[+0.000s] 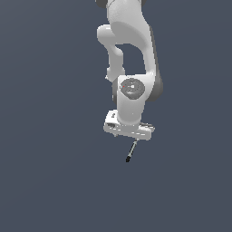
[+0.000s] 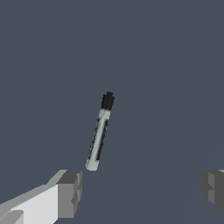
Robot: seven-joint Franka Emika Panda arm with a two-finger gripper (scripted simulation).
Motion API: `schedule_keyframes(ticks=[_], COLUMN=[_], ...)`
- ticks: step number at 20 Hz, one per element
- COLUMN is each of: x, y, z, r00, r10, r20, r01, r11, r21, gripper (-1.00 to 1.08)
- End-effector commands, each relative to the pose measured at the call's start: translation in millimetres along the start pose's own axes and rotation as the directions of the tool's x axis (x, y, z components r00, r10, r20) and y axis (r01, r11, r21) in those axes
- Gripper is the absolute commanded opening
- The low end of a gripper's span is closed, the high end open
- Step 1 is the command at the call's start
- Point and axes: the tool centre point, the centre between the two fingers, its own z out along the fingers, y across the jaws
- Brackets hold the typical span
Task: Pick up the object and move it to a goal position.
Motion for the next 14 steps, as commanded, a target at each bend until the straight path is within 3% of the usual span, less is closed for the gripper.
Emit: schedule_keyframes(ticks=[1, 14], x=[5, 17], y=[-9, -36], z=[12, 53], r00=[0.998, 0.974], r10=[0.056, 0.226], r20=[-0.001, -0.006], r01=[-0.056, -0.226], r11=[0.998, 0.974], r21=[-0.001, -0.007], gripper=[1.0, 1.0])
